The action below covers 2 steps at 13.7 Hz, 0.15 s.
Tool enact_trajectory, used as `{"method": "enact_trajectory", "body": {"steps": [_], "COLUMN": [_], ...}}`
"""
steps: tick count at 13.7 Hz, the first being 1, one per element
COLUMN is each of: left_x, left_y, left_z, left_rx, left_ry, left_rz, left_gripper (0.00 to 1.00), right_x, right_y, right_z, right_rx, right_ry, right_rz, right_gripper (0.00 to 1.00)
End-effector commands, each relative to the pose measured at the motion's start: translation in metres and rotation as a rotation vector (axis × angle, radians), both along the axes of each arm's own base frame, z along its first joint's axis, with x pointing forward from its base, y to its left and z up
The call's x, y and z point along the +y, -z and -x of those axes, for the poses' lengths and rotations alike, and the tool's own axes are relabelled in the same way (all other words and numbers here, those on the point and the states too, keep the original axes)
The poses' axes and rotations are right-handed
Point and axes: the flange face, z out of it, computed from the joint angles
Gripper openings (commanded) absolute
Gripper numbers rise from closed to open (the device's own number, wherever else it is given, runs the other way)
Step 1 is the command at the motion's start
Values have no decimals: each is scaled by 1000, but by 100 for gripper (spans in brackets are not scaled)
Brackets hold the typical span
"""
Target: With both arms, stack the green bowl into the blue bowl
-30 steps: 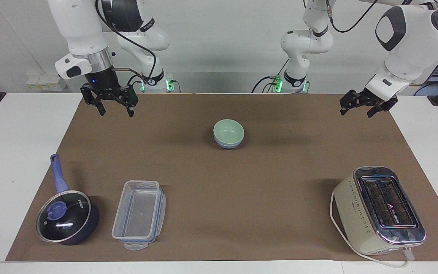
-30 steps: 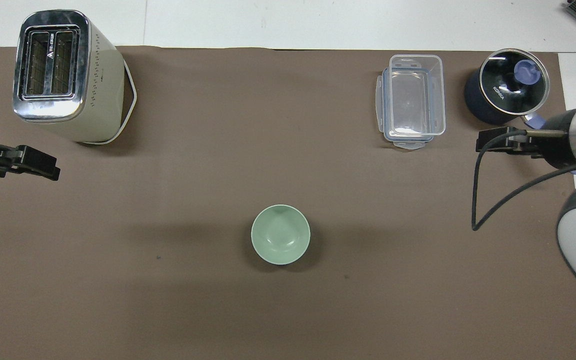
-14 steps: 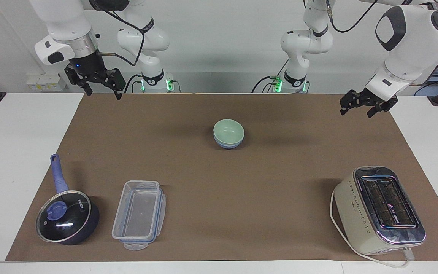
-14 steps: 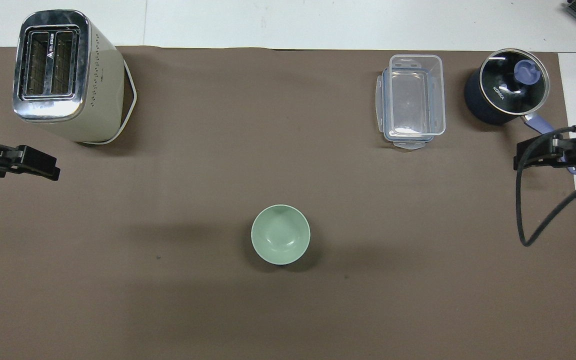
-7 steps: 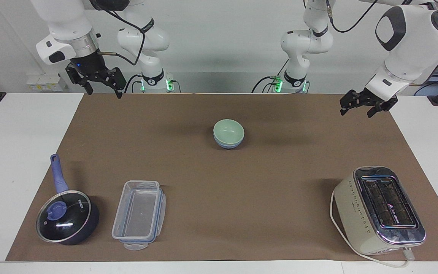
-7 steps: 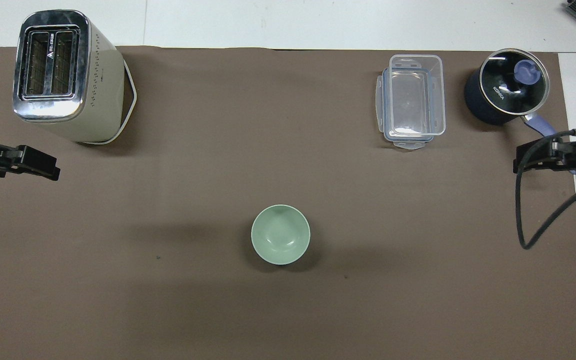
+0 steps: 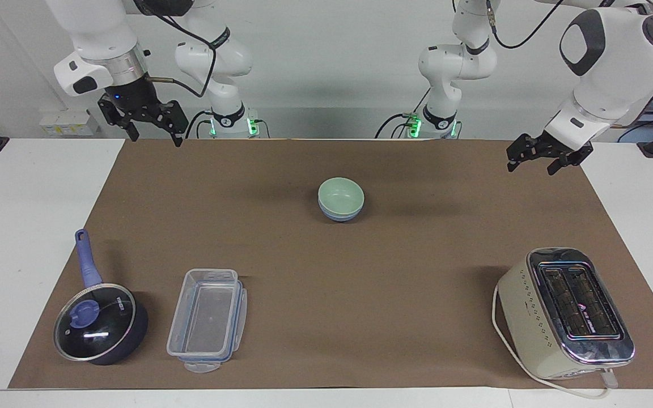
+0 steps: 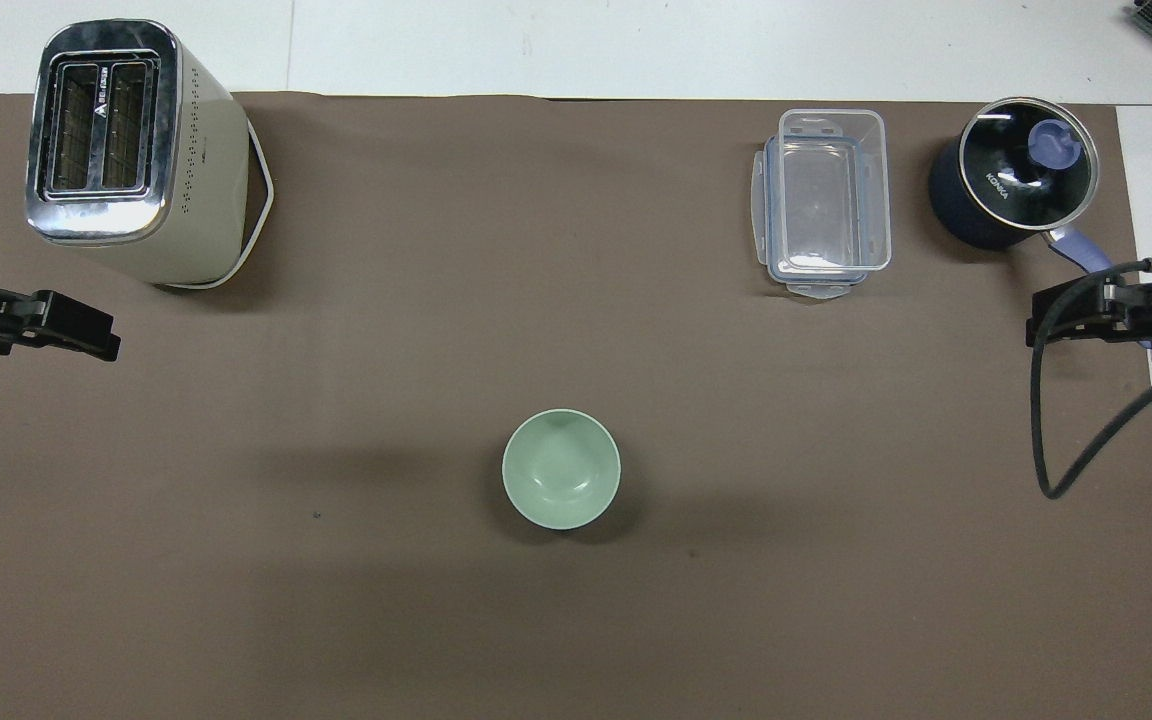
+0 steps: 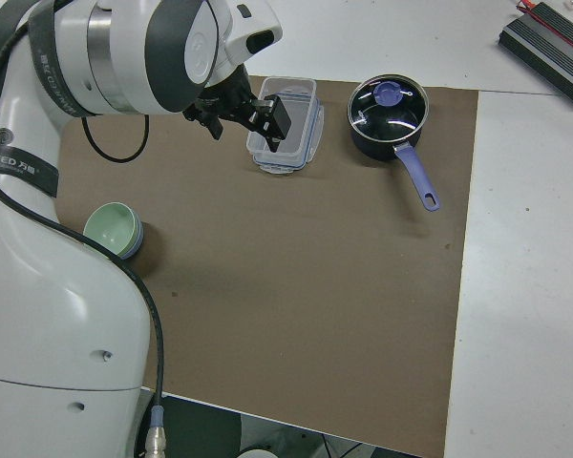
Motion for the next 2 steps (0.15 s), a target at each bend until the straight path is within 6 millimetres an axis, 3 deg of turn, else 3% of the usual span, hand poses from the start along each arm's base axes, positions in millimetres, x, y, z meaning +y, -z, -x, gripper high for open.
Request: {"method": "enact_trajectory", "body": {"steps": [1,2], "left_x": [4,4], "left_y": [-3,-3], "left_z": [0,0], "left_rx": [8,8], "left_ry": [9,7], "left_rz": [-14,-14], "left_gripper": [100,100], "right_x": [-1,-1], "right_y": [0,0], "right_z": [6,6], "right_rx": [-6,-6], "right_ry": [-9,-9], "right_rz": [-22,-22], "right_gripper": [100,100]}}
